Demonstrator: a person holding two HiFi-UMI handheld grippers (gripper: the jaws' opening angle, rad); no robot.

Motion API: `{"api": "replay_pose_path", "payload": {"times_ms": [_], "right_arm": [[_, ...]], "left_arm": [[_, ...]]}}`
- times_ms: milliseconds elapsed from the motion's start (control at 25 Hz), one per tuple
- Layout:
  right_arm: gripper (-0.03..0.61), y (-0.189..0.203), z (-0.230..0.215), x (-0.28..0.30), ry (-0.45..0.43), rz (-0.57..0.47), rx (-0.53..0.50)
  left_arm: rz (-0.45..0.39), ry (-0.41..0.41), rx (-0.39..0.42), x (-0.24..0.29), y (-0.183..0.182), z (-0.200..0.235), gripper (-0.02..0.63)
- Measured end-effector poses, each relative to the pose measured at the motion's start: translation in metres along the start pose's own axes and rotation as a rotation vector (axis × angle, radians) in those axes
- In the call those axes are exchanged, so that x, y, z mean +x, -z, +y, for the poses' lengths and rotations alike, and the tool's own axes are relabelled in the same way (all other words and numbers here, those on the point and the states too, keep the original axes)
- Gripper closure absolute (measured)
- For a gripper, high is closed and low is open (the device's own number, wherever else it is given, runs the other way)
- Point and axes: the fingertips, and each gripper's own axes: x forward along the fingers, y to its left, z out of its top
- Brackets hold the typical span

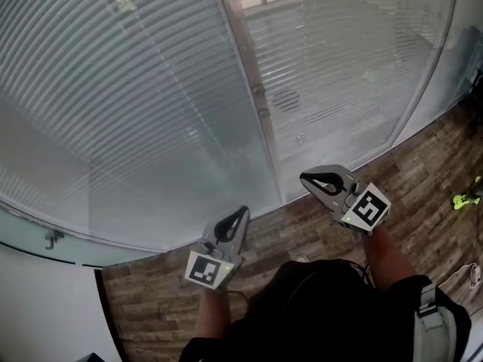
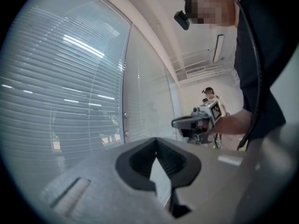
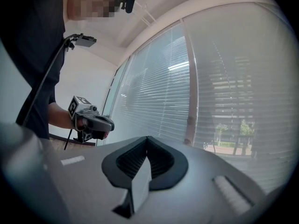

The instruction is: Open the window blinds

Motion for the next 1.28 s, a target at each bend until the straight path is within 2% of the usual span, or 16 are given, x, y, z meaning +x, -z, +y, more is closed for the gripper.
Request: {"api": "replay_pose_path", "payload": {"times_ms": [320,680,1280], "right_arm": [[0.572,-0.004,-0.022,-0.01,0.007,0.008,0.013],[0.572,-0.016,-0.037,0.0,-0.025,-0.001,0.004],[0.572,-0.016,-0.052,0.001,-0.016,0.009,-0.016]], "left_arm": [[-0.013,0.001,0.022,0.024,-0.013,0.006,0.609],[-0.017,-0.003,0.047,0.041,-0.03,0.005,0.609],[-0.014,-0.008,0.045,0.048,-0.03,0.001,0.609]]}}
